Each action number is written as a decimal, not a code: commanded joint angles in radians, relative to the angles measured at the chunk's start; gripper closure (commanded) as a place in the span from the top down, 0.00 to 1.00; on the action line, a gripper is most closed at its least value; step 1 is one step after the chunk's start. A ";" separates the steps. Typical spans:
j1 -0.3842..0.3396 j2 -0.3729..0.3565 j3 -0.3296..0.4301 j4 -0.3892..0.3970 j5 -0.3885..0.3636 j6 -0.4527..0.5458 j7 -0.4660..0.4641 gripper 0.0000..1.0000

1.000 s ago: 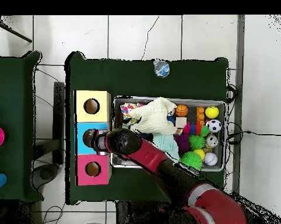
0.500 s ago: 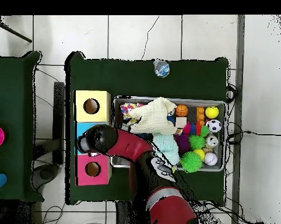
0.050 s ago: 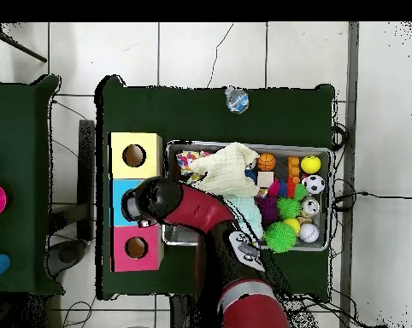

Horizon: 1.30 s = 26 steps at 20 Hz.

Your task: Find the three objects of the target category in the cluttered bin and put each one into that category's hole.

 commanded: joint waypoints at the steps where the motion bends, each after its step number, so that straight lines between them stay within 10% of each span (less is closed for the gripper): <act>1: 0.017 -0.014 -0.098 -0.088 -0.069 0.191 0.120 0.00; 15: 0.013 -0.078 -0.119 -0.146 -0.052 0.411 0.122 0.00; 26: 0.079 -0.031 -0.274 -0.360 -0.429 0.351 -0.004 0.00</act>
